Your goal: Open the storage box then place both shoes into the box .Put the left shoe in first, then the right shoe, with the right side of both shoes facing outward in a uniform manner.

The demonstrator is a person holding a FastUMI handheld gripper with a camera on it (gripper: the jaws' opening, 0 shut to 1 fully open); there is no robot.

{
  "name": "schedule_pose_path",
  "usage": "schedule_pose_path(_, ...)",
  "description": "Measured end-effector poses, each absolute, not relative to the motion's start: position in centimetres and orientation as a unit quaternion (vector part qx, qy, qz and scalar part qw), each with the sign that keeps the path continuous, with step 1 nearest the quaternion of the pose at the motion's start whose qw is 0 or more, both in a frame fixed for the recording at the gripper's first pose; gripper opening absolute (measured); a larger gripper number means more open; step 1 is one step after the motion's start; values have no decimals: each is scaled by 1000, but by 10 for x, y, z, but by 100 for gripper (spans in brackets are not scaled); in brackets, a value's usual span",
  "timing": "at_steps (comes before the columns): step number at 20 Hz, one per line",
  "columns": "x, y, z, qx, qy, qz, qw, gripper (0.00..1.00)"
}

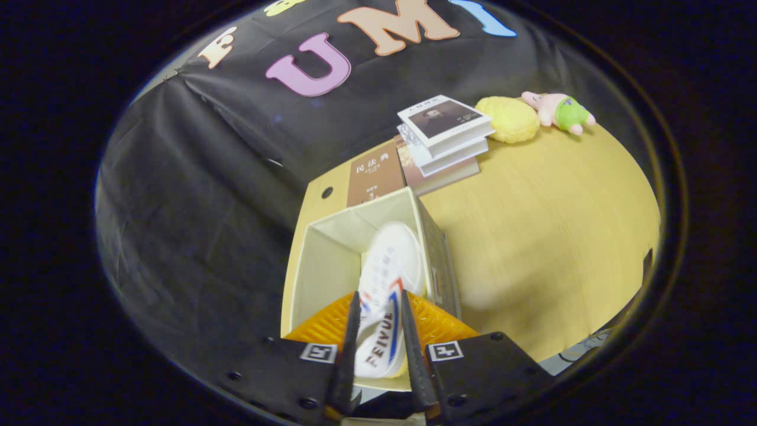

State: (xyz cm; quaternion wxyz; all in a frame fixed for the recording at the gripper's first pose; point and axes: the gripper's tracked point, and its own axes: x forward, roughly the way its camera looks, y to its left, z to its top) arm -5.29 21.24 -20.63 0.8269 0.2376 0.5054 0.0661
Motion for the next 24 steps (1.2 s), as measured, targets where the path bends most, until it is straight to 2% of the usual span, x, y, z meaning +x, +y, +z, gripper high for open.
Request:
schedule_pose_path(4, -47, 199, -202, 196, 488, 78, 847, 100)
schedule_pose_path(10, -46, 187, -178, 164, 446, 125, 871, 100)
schedule_pose_path(14, -35, 154, -153, 135, 403, 132, 895, 100)
schedule_pose_path(24, -14, 31, -85, 78, 274, 74, 956, 100)
